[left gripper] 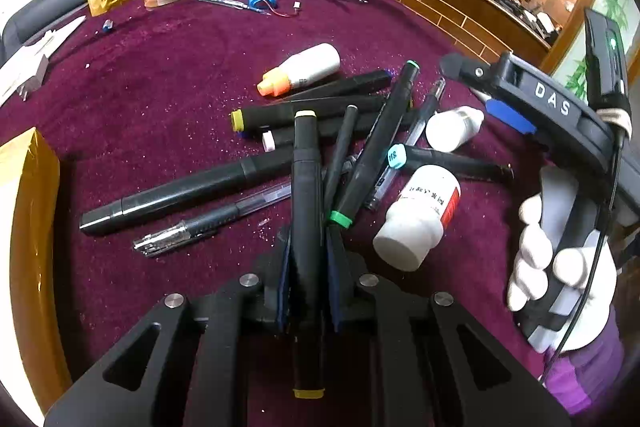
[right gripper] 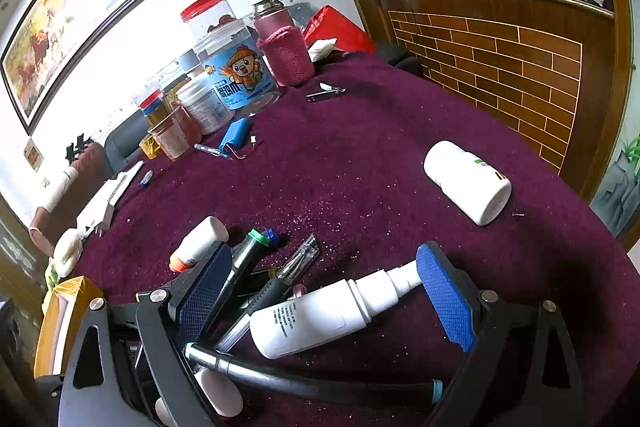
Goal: Organize rigid objects
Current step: 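Grasp a yellow-capped black marker with the left tool while the right tool grasps the red-labelled white bottle, then carry the marker and bottle to the white tray and open both tools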
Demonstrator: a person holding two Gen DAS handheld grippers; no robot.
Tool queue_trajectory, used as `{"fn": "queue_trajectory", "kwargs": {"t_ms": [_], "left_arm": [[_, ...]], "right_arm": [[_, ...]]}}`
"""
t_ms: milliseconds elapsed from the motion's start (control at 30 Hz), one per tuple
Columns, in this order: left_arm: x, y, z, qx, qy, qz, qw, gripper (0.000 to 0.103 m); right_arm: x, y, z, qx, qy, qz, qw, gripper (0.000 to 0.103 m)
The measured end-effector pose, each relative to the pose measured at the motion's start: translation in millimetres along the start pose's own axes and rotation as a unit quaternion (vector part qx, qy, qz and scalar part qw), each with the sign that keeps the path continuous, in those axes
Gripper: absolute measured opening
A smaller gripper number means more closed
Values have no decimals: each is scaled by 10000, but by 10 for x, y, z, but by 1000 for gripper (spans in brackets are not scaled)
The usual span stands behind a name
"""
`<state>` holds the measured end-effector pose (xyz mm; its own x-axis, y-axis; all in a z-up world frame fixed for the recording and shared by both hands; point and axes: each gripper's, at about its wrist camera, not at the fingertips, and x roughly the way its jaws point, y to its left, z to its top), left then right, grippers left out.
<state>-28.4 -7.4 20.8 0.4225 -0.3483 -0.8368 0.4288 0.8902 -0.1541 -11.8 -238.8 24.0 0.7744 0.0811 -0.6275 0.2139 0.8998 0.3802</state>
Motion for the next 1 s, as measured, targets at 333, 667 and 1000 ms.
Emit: {"fn": "queue_trajectory", "kwargs": {"t_ms": [333,667,1000], "left_arm": [[-165,111,-43,-371,-264,-211,9987,11],[-911,479,-375,-1253,-1084,-560,9846,12],[-1478,771,-750,-1594,-1726,-544,9705,12]], "right_arm": [[22,-12,-5,46,58,21,10000,91],[30,2,-22,31,66,-74,9999,91],[-509,306,-192,-386,385,459,9975,91]]}}
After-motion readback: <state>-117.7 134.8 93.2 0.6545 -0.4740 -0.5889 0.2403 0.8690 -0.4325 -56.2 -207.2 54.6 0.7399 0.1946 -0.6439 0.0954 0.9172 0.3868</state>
